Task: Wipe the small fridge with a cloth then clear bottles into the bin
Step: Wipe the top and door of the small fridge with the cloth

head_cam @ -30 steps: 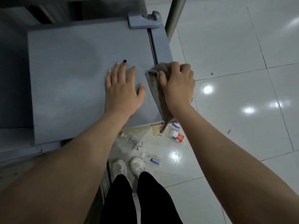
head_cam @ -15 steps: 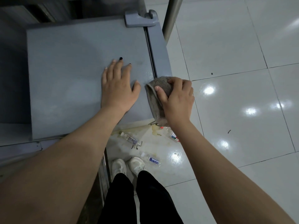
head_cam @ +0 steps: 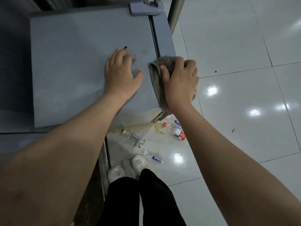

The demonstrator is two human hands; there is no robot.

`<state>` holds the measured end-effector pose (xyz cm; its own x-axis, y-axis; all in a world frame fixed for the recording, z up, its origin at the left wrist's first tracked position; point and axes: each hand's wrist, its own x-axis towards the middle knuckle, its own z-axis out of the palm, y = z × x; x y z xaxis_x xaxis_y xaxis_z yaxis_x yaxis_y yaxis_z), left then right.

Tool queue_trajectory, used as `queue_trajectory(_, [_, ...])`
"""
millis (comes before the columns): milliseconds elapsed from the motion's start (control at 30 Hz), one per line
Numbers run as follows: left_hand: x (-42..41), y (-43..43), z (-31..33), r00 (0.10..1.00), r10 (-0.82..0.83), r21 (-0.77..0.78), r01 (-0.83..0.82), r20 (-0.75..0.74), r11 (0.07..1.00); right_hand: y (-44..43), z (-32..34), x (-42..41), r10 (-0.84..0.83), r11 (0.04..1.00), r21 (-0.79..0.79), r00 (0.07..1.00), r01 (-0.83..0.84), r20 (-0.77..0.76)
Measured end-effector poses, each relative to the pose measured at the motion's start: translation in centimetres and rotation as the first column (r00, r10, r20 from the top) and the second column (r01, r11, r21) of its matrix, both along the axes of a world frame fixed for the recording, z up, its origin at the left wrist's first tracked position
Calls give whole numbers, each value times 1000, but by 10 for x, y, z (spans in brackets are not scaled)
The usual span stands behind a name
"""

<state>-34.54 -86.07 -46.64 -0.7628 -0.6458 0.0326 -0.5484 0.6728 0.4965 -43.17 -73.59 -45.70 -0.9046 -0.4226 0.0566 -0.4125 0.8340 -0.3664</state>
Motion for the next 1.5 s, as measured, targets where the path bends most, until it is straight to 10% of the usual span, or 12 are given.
queue_trajectory(400, [78,3,24,965,112,194,-66,-236,979,18,6,71,-145,924,-349,988,153,48])
queue_trajectory(1133, [254,-5,-41,833,417,357,-289,-363,888,-41,-39,233,146,749,-658,988,-76,53])
queue_trajectory(1500, [239,1,-159,622,515,347,-381,-590,857,-60,-118,236,350,456,-740,864,-495,-362])
